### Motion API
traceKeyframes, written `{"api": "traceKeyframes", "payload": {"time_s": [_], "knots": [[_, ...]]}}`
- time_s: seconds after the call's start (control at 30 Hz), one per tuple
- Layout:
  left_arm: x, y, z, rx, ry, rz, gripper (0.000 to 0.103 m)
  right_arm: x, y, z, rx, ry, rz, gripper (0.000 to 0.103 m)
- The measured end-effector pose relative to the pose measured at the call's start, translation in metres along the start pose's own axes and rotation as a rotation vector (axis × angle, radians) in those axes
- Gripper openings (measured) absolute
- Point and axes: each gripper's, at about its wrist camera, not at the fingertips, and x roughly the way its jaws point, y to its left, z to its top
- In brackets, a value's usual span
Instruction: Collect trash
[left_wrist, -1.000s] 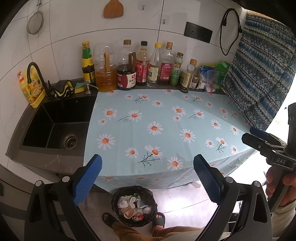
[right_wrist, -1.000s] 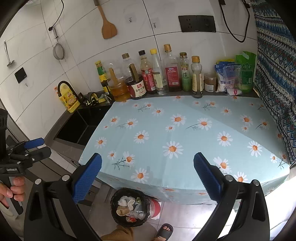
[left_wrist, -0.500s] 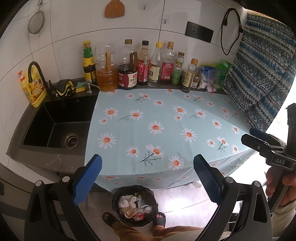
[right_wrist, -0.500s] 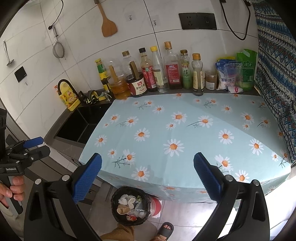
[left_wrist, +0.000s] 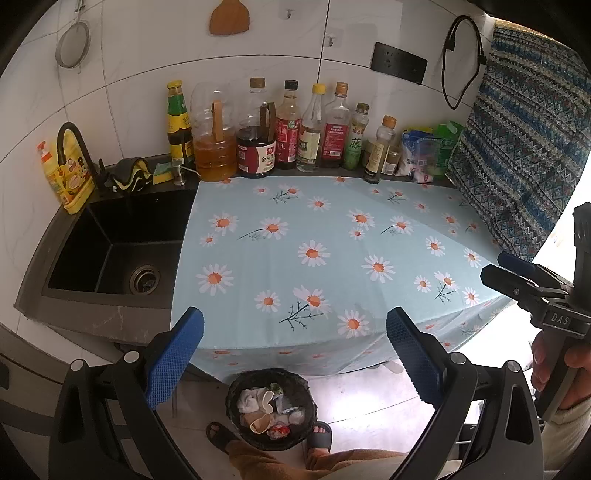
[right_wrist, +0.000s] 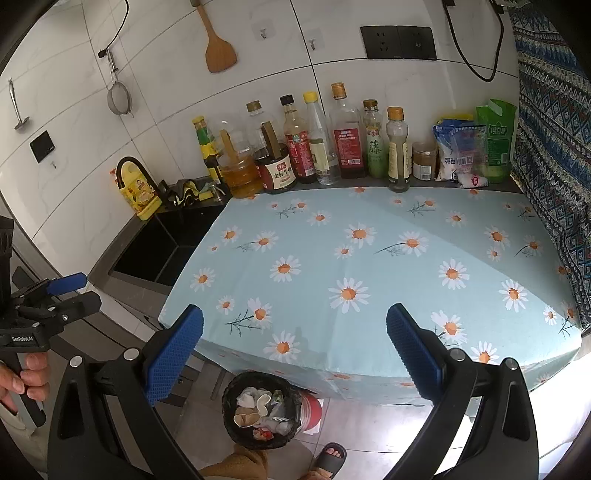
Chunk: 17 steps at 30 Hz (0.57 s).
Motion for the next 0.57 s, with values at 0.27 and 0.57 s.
{"api": "traceKeyframes", "payload": {"time_s": [0.27, 0.57], "knots": [[0.001, 0.0009, 0.0024, -0.001, 0.001, -0.009, 0.096, -0.0001, -0.0012, 0.0001, 0.005, 0.005, 0.0, 0.099], [0.006, -0.0011, 0.0011, -0.004, 0.017, 0.009, 0.096, -0.0018, -0.0045, 0.0013, 0.009, -0.002, -0.004, 0.099]]}}
